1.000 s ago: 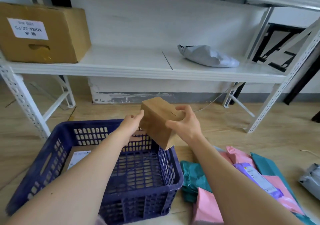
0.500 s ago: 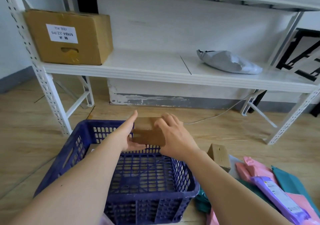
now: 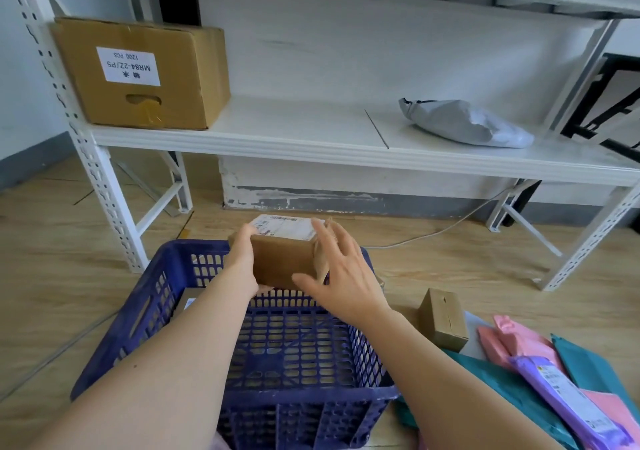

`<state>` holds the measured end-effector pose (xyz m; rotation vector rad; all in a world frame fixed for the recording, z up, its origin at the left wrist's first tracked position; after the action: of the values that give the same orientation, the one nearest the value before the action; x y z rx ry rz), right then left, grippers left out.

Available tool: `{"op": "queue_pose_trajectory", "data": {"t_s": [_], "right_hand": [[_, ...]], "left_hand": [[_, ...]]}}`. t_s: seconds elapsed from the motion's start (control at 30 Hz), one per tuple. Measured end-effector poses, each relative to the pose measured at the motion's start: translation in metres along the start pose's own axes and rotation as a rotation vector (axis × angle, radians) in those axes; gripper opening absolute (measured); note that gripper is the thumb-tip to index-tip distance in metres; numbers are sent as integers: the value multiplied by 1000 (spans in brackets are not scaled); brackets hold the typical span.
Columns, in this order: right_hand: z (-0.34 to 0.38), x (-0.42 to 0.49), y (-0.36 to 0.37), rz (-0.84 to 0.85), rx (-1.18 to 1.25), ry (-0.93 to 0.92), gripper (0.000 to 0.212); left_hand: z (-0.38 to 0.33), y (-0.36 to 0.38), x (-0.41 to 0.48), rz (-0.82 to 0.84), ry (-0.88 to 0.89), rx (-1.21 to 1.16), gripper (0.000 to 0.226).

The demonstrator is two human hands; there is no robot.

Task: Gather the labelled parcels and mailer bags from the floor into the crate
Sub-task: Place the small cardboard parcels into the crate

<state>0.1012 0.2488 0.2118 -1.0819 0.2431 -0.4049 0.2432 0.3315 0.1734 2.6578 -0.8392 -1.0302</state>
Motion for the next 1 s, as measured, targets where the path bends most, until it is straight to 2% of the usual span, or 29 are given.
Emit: {"op": "queue_pose_trajectory", "data": {"t_s": [0.17, 0.27, 0.5, 0.63, 0.67, 0.8, 1.0], "right_hand": [[-29, 0, 0, -65, 700, 299, 71], [-38, 3, 1, -64, 868, 390, 68], [-41, 10, 5, -94, 945, 422, 65], [-41, 12, 5, -62, 786, 410, 68], [-42, 13, 6, -42, 728, 404, 71], [-40, 14, 7, 5, 629, 369, 81], [-28, 25, 25, 226, 605, 290, 96]], "left_hand": [[-4, 6, -1, 136, 28, 40, 36], [-4, 13, -4, 223, 50, 95, 33], [-4, 14, -4, 274, 63, 145, 44], [-11, 18, -12, 250, 124, 229, 8], [-15, 19, -12, 247, 164, 278, 8], [-29, 18, -12, 282, 286, 673, 47], [-24, 7, -21, 344, 164, 1066, 58]]}}
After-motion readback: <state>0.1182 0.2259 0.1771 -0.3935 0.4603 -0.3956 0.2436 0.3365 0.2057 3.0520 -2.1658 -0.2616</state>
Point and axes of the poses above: each hand's wrist, its own x-axis towards the middle knuckle, its own y-axis out of the palm, z = x × y, the point moved 4 cm from there along x, towards the middle knuckle, and after that the axes turned 12 degrees about z, right-handed, at the moved point
